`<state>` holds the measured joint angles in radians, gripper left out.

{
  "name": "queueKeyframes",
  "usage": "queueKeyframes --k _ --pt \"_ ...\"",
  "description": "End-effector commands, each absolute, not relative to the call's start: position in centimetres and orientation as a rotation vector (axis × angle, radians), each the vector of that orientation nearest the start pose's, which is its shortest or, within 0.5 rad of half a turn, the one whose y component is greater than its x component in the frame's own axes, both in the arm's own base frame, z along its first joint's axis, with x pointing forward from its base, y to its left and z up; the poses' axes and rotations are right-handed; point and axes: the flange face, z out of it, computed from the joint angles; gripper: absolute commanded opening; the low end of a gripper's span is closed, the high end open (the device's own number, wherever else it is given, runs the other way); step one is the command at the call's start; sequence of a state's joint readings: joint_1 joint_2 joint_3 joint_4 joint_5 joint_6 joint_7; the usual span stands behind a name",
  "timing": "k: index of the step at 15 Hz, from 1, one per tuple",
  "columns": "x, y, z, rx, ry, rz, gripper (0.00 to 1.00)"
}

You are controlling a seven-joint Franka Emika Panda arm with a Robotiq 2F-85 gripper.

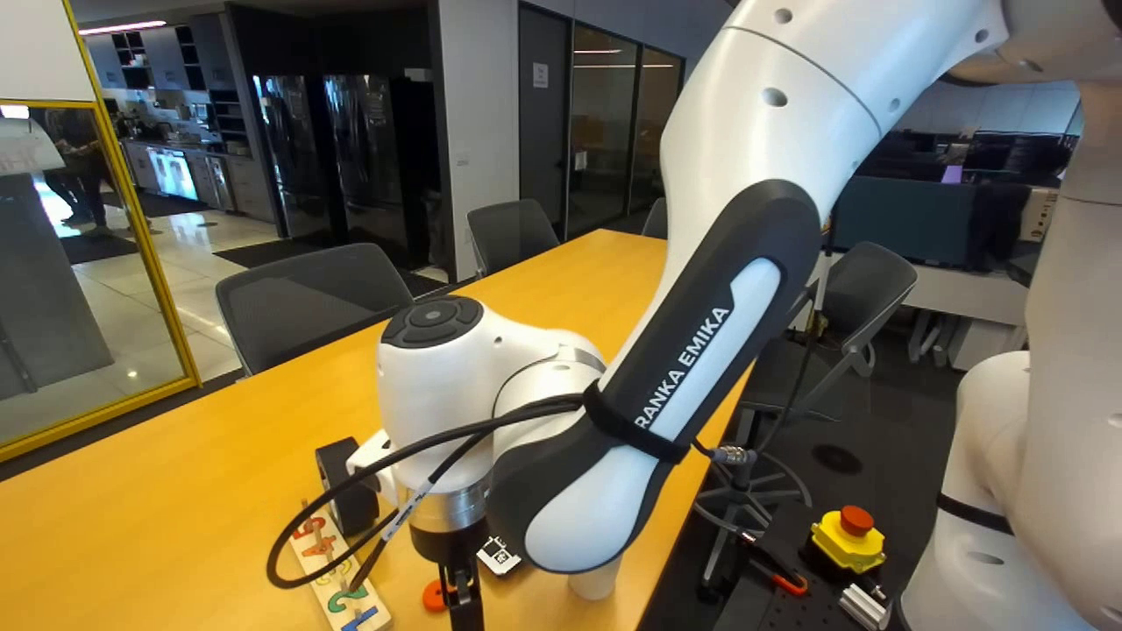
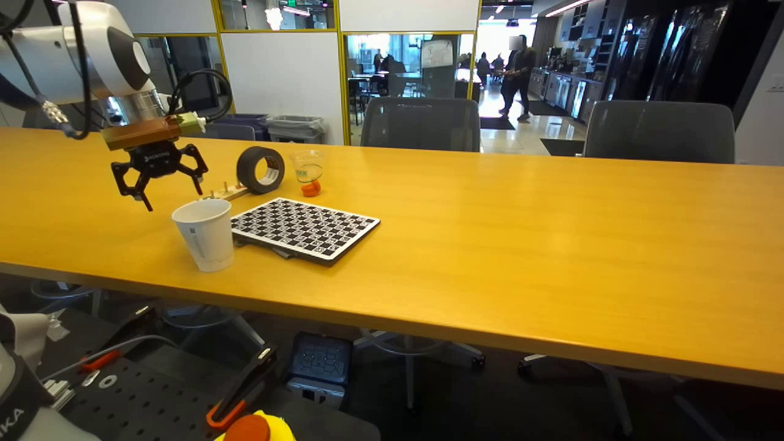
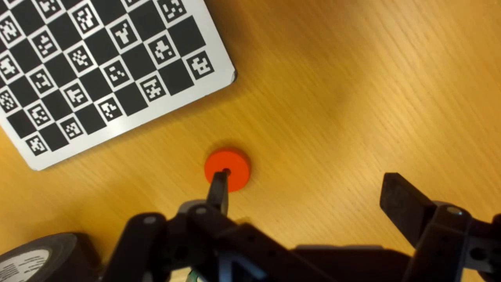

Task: Put the yellow object in the white cup and the orange object in the glass cup

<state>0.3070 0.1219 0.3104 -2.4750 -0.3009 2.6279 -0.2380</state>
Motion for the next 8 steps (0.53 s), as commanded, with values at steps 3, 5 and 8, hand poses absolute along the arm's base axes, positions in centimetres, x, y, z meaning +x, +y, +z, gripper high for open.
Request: queueKeyframes --k 3,5,8 --pt "40.4 29.1 23.4 -2.711 -1.775 -0.143 1.00" --pt "41.0 29.2 22.9 -2.705 -1.777 -0.133 1.00" --pt "41.9 29.3 22.1 -2.691 -1.780 -0.111 1.00"
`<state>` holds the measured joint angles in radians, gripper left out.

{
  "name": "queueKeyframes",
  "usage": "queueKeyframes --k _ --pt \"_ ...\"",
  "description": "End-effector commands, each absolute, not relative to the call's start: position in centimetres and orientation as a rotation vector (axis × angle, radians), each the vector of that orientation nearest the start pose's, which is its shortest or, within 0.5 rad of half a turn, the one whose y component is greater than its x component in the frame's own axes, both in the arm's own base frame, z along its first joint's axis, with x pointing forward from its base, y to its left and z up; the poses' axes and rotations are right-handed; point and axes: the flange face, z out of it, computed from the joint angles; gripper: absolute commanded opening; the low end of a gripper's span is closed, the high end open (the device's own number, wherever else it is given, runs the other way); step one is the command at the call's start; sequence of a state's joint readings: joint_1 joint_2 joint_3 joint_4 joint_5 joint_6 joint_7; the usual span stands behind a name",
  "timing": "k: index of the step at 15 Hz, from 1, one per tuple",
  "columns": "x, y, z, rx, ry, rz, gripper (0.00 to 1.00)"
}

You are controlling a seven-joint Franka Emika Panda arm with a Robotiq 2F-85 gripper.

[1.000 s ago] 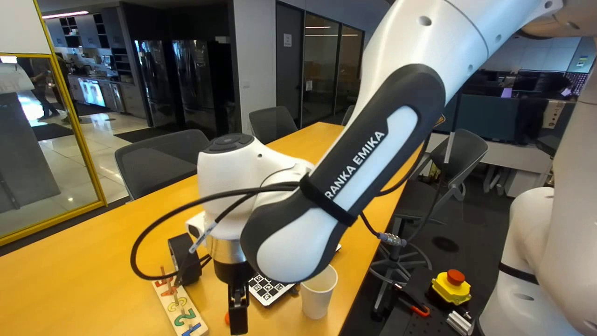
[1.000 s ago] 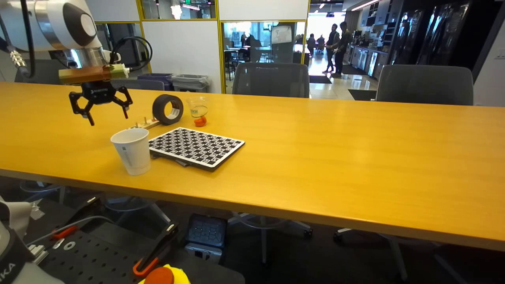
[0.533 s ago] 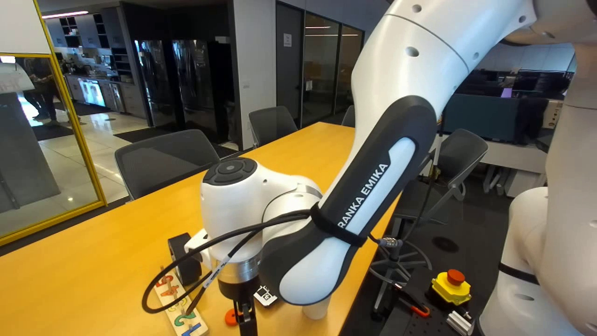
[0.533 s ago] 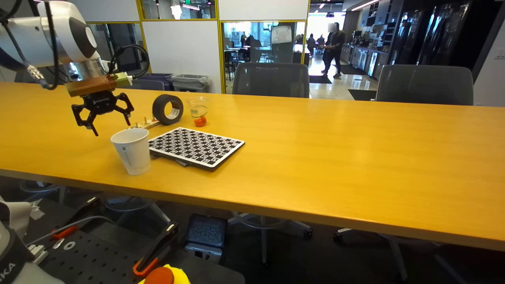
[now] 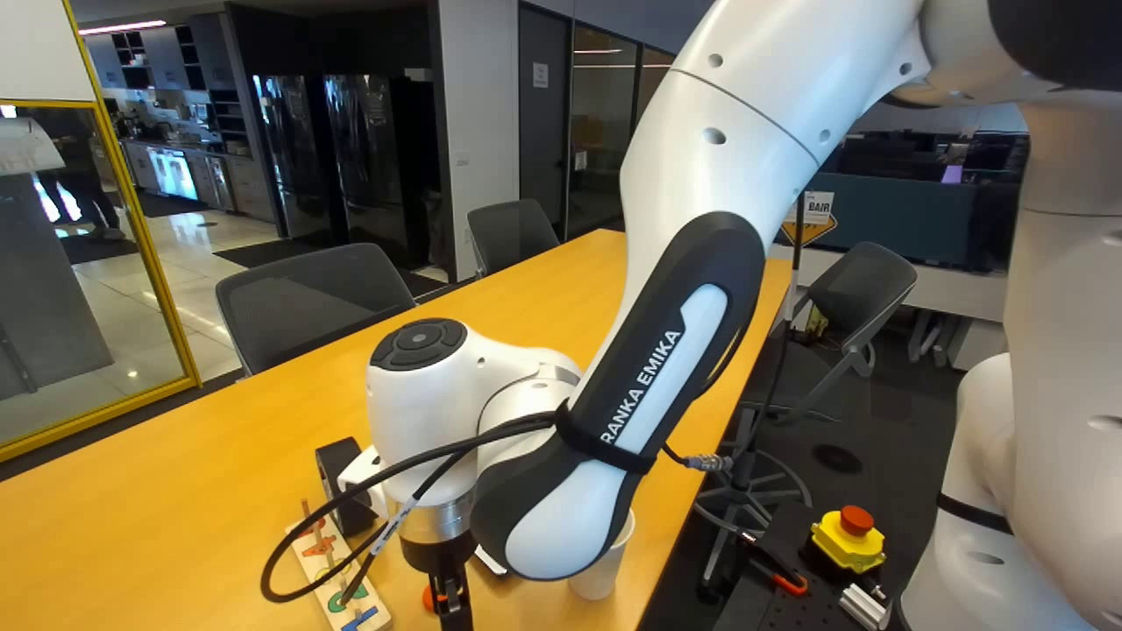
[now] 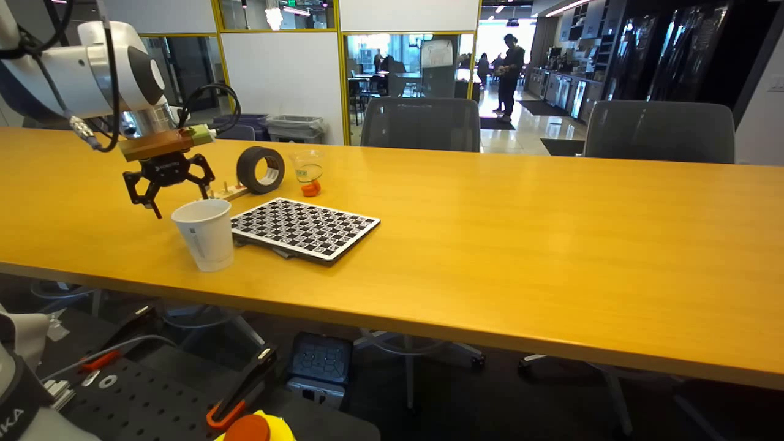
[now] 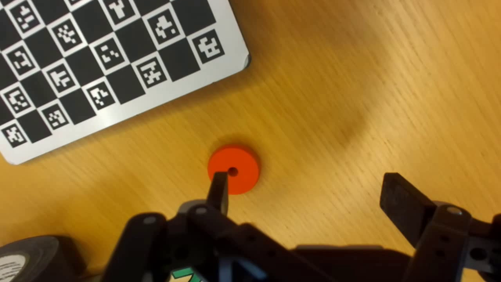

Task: Put the yellow object in the white cup and the orange object in the glass cup

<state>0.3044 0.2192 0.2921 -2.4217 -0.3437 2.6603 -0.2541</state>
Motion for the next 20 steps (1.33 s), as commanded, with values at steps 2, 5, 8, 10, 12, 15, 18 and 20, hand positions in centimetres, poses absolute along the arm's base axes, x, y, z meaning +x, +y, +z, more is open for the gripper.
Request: queueKeyframes --k 2,5,8,10,12,15,18,20 --pt "42.6 29.3 21.5 -2.690 -1.776 -0.098 1.00" --pt "43.5 29.3 20.8 -2.692 -1.766 -0.095 1.00" --pt "44.1 29.0 20.1 -2.696 -1.747 -0.083 1.00" --pt "44.3 28.7 19.8 -2.697 -1.736 -0.077 1.00" --pt "44.5 28.4 19.6 -2.699 -1.730 -0.076 1.00" --pt "44.8 27.9 19.4 -2.701 -1.721 -0.071 1.00" --pt "45.2 27.6 19.2 -2.694 -1.718 -0.068 1.00" --pt "45.5 27.4 19.1 -2.690 -1.718 -0.064 1.00"
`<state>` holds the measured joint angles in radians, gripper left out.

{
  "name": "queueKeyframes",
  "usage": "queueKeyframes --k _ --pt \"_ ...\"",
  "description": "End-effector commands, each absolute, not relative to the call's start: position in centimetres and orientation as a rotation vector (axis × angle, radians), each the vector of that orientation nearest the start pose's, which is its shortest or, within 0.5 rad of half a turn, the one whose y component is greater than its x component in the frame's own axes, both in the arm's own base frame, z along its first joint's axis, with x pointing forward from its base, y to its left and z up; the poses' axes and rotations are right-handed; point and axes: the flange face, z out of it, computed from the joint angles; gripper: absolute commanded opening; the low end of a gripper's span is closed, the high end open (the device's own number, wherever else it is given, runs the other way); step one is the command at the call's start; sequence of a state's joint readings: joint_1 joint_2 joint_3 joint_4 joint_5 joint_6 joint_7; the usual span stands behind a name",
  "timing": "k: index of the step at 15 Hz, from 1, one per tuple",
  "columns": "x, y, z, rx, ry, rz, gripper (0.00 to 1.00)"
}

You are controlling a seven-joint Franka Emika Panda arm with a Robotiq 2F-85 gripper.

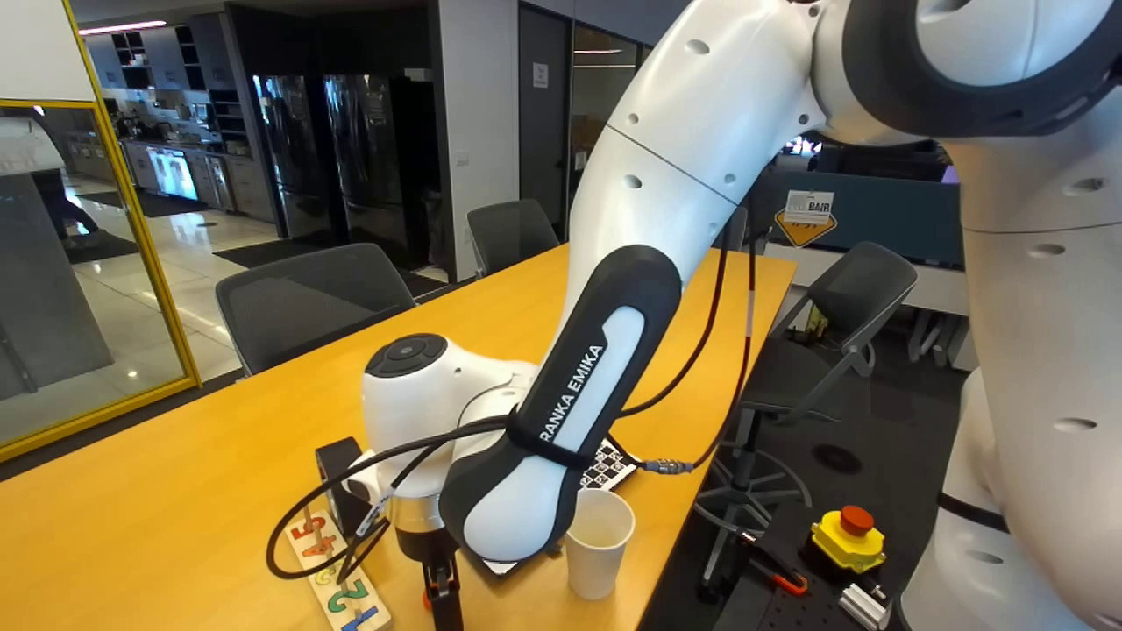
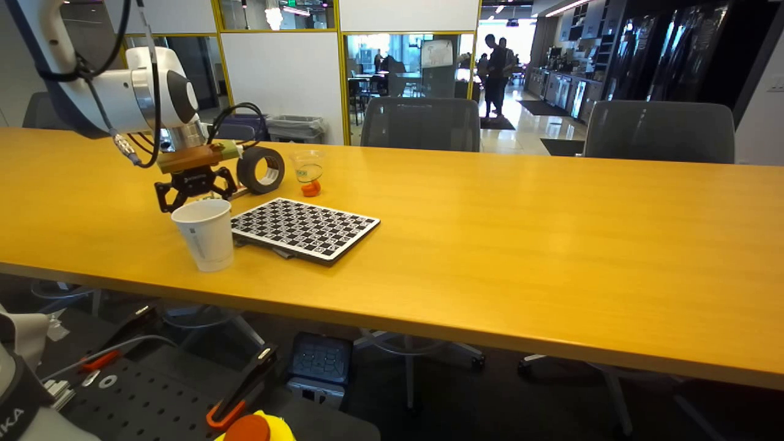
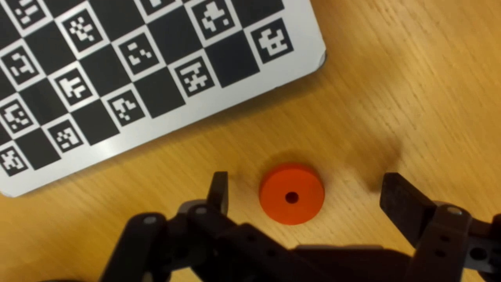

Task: Put the yellow object in the white cup and the orange object in the glass cup

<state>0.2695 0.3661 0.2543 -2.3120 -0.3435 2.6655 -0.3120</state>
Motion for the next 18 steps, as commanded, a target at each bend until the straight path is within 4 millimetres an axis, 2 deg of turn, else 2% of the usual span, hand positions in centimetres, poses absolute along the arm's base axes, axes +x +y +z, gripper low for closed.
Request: queueKeyframes --k 1,5,6,7,14,18 --pt "45.7 27.3 19.0 -2.688 -1.717 -0.062 1.00" --pt "46.0 27.0 18.8 -2.682 -1.718 -0.068 1.00" --pt "46.0 26.9 18.8 -2.675 -1.718 -0.068 0.75" --pt "46.1 26.9 18.7 -2.669 -1.718 -0.071 0.74" --pt "46.4 27.1 19.3 -2.642 -1.724 -0.087 0.21" --pt "47.2 26.5 20.4 -2.634 -1.703 -0.082 0.20"
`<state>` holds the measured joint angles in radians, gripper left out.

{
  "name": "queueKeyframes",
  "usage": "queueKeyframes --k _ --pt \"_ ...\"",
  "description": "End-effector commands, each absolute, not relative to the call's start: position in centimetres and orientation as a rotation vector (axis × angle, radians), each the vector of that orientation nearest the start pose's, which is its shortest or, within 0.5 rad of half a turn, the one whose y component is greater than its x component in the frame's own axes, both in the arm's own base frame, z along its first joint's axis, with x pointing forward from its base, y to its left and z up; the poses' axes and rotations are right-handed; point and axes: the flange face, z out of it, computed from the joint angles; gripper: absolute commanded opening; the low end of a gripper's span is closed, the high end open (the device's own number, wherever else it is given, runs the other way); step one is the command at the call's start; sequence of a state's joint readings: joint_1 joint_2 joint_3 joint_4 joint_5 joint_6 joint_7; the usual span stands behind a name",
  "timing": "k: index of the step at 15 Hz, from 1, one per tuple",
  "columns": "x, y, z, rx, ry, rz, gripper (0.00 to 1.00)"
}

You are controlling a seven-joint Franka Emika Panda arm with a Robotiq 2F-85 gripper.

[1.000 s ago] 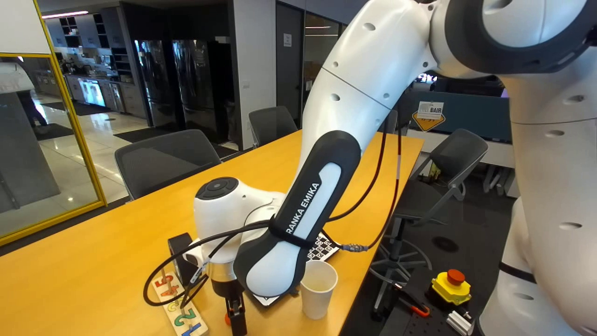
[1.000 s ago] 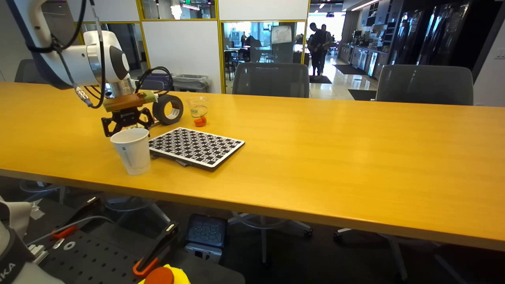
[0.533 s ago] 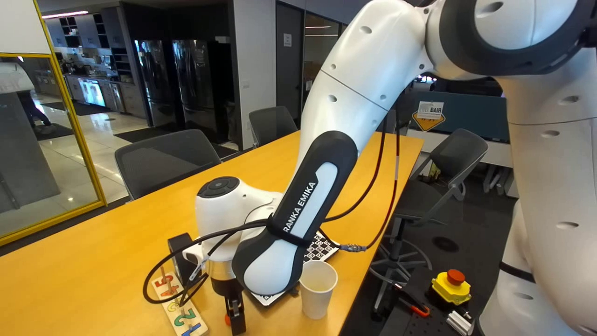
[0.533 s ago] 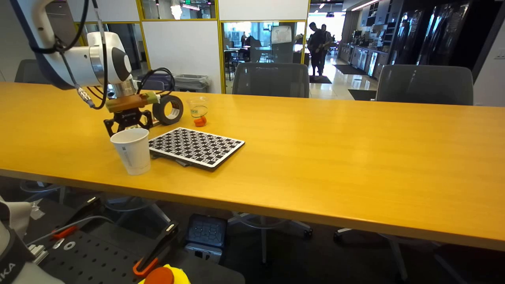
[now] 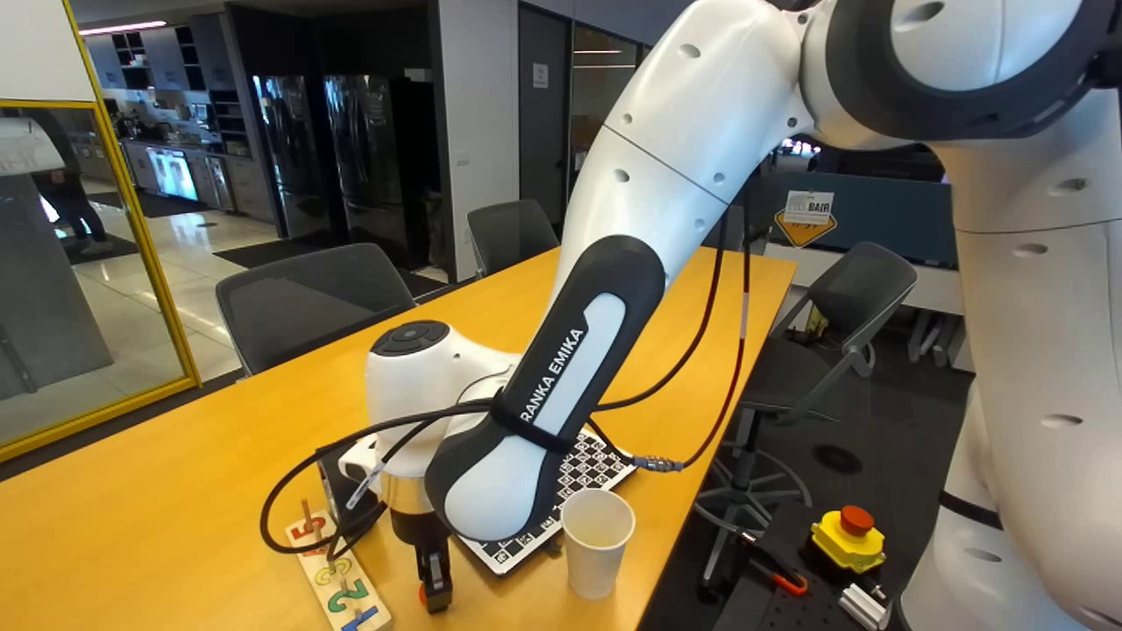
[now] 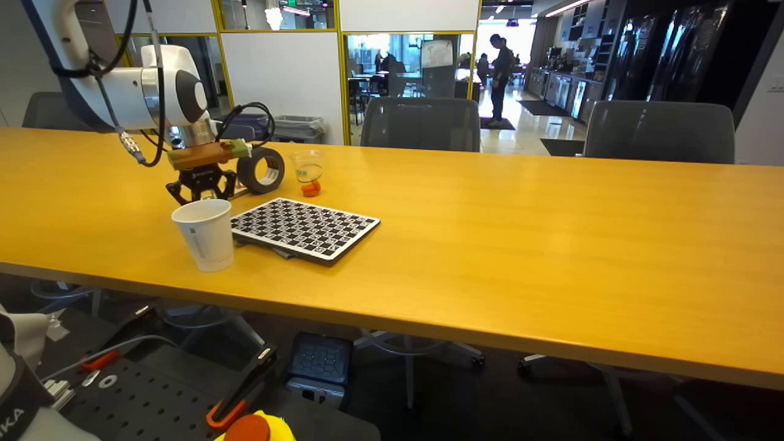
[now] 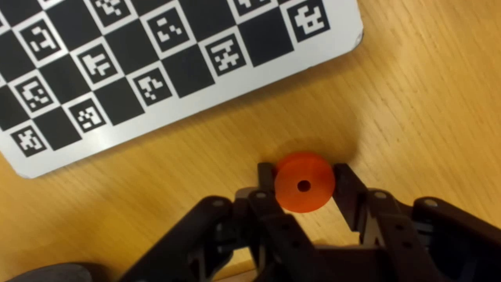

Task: Put the yellow object in the white cup and the orange object in the glass cup

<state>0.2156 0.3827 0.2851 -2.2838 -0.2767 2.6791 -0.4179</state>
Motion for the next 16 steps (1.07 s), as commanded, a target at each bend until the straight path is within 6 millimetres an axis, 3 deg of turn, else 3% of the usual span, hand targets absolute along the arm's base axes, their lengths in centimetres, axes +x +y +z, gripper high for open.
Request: queueKeyframes --k 1,4,11,16 --pt "47.6 26.3 21.0 -2.634 -1.698 -0.080 0.20" --pt "49.4 25.3 23.5 -2.631 -1.684 -0.101 0.20" --pt "55.8 22.0 31.0 -2.674 -1.655 -0.241 0.20" --pt "60.3 19.3 33.2 -2.693 -1.636 -0.277 0.20"
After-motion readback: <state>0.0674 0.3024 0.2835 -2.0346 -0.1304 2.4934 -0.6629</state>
